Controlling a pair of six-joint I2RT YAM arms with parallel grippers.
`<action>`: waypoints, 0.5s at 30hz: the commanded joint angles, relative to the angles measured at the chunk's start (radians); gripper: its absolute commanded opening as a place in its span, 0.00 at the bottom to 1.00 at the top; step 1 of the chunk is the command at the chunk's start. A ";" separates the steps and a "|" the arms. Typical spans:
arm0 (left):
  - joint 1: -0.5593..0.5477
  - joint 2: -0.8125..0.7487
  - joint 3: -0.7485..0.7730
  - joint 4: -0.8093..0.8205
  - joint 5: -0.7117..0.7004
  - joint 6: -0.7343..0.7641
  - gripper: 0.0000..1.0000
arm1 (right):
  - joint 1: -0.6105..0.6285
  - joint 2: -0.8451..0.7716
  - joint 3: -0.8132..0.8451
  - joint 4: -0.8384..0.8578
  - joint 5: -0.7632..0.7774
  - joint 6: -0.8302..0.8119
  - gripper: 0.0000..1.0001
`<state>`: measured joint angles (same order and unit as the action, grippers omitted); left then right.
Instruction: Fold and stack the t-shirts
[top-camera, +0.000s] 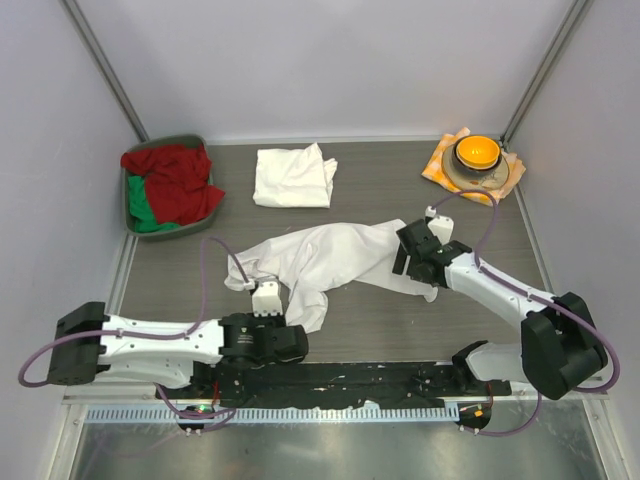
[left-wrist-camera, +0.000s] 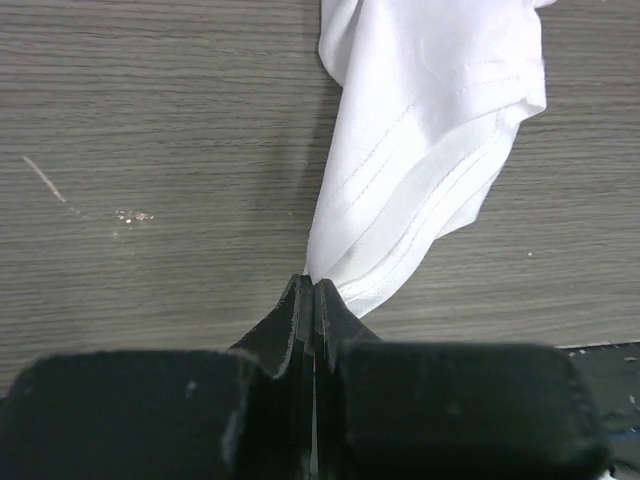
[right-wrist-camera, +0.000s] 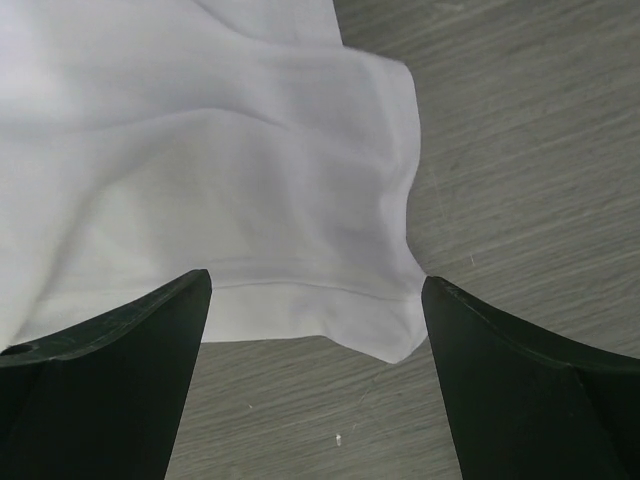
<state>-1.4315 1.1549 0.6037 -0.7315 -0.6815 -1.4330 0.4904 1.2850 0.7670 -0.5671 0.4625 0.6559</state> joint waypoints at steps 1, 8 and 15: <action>-0.004 -0.122 0.042 -0.155 -0.055 -0.061 0.00 | 0.001 -0.010 -0.055 -0.013 0.002 0.145 0.92; -0.004 -0.238 0.044 -0.218 -0.084 -0.076 0.00 | -0.024 0.004 -0.074 -0.002 0.025 0.120 0.88; -0.004 -0.273 0.076 -0.299 -0.104 -0.099 0.00 | -0.114 0.020 -0.095 0.053 -0.011 0.068 0.78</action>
<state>-1.4319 0.9127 0.6331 -0.9630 -0.7147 -1.4937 0.4183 1.2991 0.6857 -0.5667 0.4503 0.7467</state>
